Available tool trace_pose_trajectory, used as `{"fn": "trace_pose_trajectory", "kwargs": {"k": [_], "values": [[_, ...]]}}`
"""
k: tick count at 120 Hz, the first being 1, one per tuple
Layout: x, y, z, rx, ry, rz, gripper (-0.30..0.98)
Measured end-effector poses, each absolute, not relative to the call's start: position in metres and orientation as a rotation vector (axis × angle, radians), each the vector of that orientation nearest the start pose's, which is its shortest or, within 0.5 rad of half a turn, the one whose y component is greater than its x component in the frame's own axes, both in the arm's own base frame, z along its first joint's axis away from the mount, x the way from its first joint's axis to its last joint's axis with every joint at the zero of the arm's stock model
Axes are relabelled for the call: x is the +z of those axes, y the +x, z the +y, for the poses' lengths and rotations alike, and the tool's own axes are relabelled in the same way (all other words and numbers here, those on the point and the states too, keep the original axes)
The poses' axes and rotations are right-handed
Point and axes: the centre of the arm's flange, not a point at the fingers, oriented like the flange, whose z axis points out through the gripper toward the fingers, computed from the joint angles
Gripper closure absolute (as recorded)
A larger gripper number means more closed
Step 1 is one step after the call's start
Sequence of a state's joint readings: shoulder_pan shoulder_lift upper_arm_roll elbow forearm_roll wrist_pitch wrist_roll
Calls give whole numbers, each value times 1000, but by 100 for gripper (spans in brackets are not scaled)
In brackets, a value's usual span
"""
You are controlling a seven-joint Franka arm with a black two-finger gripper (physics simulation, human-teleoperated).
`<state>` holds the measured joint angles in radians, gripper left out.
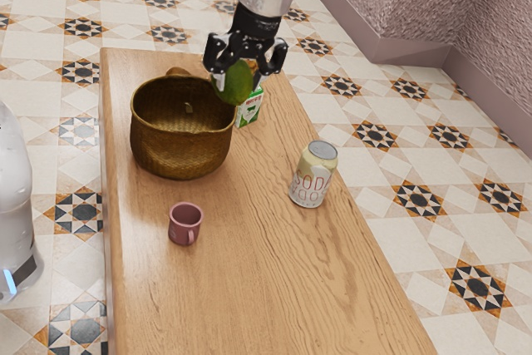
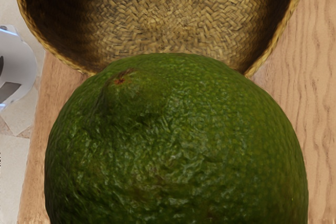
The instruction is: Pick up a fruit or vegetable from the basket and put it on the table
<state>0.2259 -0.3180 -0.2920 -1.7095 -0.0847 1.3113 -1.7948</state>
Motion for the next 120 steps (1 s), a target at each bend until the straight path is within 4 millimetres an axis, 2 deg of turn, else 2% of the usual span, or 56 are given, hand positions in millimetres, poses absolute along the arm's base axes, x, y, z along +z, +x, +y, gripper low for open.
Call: {"fn": "trace_pose_trajectory", "kwargs": {"k": [9,20,43,51,61,72,81,104,108,112,115,120], "values": [[674,457,-77,-125,2147,2432,35],[647,484,-93,-178,2213,2419,35],[564,531,-139,-327,2361,2339,41],[541,545,-142,-361,2364,2333,42],[528,556,-138,-367,2346,2332,42],[522,561,-140,-359,2339,2317,41],[516,566,-140,-351,2333,2307,21],[517,569,-141,-314,2322,2279,5],[523,567,-141,-299,2321,2276,4],[537,561,-141,-268,2316,2270,3],[552,554,-143,-234,2314,2260,3],[589,535,-148,-133,2322,2221,2]]}}
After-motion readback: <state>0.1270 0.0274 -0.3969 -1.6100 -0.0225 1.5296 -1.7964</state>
